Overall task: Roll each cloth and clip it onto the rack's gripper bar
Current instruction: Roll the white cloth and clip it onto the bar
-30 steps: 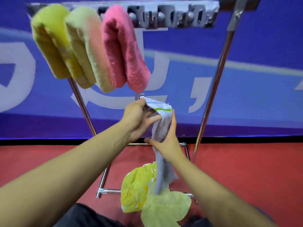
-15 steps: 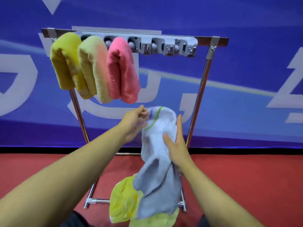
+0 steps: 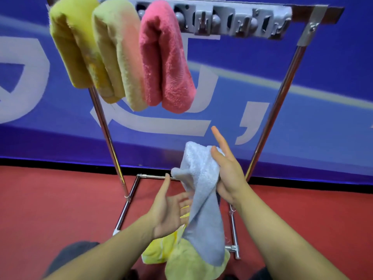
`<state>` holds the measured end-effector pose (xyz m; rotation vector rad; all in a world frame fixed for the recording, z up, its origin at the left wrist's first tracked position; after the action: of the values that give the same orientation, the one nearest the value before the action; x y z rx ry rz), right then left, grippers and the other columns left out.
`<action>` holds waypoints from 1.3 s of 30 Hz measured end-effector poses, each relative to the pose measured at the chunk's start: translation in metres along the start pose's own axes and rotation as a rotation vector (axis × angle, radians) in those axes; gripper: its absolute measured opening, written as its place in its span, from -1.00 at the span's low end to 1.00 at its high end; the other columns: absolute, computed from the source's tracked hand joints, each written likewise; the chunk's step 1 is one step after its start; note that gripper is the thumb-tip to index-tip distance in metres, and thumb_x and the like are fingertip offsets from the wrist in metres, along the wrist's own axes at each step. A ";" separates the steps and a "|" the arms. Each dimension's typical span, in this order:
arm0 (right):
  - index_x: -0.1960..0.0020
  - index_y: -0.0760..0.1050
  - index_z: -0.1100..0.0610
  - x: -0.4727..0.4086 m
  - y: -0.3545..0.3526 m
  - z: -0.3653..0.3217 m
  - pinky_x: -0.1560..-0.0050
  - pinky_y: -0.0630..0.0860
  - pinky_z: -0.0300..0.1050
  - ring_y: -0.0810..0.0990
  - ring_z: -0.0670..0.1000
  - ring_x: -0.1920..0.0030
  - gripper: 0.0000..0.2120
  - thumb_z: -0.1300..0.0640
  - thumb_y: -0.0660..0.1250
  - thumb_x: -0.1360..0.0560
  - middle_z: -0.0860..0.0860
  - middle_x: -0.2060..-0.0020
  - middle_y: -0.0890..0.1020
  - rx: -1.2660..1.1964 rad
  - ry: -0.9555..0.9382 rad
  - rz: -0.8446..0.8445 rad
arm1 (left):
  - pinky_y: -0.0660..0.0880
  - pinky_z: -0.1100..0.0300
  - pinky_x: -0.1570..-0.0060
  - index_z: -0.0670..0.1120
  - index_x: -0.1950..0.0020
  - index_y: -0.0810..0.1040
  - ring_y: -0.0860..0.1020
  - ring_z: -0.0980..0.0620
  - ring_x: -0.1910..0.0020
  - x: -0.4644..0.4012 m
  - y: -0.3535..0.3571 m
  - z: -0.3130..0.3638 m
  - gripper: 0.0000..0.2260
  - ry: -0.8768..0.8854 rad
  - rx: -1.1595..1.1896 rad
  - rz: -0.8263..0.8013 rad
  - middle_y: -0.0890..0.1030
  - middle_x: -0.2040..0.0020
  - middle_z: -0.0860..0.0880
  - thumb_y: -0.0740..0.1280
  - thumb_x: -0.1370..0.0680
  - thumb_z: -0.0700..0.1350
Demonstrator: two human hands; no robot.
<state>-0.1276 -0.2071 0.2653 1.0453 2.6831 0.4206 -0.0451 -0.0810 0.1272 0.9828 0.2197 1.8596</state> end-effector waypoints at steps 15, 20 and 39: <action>-0.44 0.43 -0.25 -0.035 -0.022 0.048 -0.17 0.58 0.05 0.61 0.13 -0.11 -0.56 0.18 0.17 -0.68 0.11 0.01 0.53 -0.080 0.087 0.033 | 0.63 0.21 0.05 -0.20 -0.13 0.65 0.69 0.05 0.06 -0.054 -0.022 0.062 -0.84 0.347 -0.084 0.161 0.72 -0.01 -0.10 0.36 -0.63 -0.16; -0.43 0.43 -0.27 -0.036 -0.035 0.052 -0.36 0.44 0.15 0.57 0.13 -0.13 -0.57 0.16 0.18 -0.69 0.12 -0.05 0.53 -0.014 0.081 0.090 | 0.62 0.16 0.16 -0.27 0.10 0.66 0.56 0.02 0.22 -0.046 -0.038 0.068 -0.83 0.424 -0.269 0.392 0.60 0.25 -0.12 0.46 -0.57 -0.15; -0.25 0.61 -0.12 -0.022 -0.141 0.057 0.01 0.53 -0.06 0.55 0.00 0.07 -0.77 0.03 0.27 -0.66 0.01 -0.02 0.61 0.522 0.227 0.306 | 0.54 -0.11 0.02 -0.07 0.12 0.48 0.51 -0.04 0.17 -0.008 -0.090 0.152 -0.59 0.615 -0.483 0.644 0.54 0.18 -0.09 0.18 -0.54 0.28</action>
<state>-0.1815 -0.3109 0.1653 1.6510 2.9160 -0.1405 0.1259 -0.0816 0.1746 0.1155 -0.2122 2.6042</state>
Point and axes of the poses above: each hand's wrist, its own x-axis away from the middle knuckle, its own y-axis out of the palm, z = x × y, the point moved 6 cm from there along -x, towards the middle knuckle
